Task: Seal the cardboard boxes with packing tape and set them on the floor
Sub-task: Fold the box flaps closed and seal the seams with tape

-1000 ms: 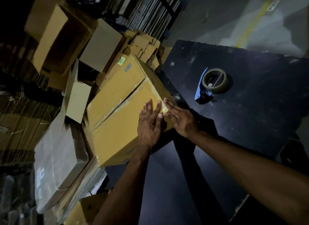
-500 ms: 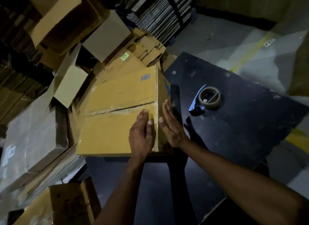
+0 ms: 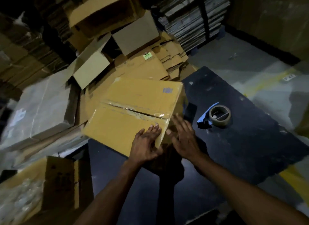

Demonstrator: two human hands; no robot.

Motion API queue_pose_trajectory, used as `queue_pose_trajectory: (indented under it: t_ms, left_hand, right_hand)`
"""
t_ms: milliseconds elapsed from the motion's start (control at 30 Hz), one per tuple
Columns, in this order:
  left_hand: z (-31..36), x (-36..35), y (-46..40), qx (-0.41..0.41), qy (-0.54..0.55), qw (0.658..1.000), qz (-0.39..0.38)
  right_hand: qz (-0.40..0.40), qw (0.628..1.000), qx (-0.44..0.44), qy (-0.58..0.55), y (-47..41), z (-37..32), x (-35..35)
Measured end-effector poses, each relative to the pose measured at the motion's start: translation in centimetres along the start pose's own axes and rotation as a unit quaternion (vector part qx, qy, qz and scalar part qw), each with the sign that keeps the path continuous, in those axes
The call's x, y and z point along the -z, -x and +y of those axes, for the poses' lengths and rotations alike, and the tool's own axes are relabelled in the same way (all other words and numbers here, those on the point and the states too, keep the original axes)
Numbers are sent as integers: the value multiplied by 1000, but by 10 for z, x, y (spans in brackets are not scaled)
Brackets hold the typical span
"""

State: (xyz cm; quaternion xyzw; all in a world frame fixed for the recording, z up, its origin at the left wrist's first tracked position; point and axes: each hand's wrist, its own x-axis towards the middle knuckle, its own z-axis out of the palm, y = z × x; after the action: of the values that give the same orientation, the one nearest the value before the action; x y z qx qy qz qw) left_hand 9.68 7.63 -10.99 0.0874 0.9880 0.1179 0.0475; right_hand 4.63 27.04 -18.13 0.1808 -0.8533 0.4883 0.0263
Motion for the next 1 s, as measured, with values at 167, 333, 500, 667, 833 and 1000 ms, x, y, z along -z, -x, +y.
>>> queue_pose_trajectory:
  t_ms: [167,333,500,667,833,1000]
  left_hand:
    - [-2,21,72,102,120,977,141]
    - [-3,22,95,284,168,915,232]
    - [-11,30,99,401,153,863,266]
    - [-35,44,122,504,191,814,218]
    - [-41,55,139,517,214,784,269]
    - [-60,74,128,591,376,670,245]
  right_hand:
    - [-83,974,111,179,-57,-20,35]
    - [-243,919,94,296,-88,-41,29]
    - [-331,894,21,303,-94,-61,27]
    - [-362,857,35,365,-52,-90,51]
    - [-327,907,-71,254,-94,-100,36]
    - [-242,934,-262,6,-123,-109,3]
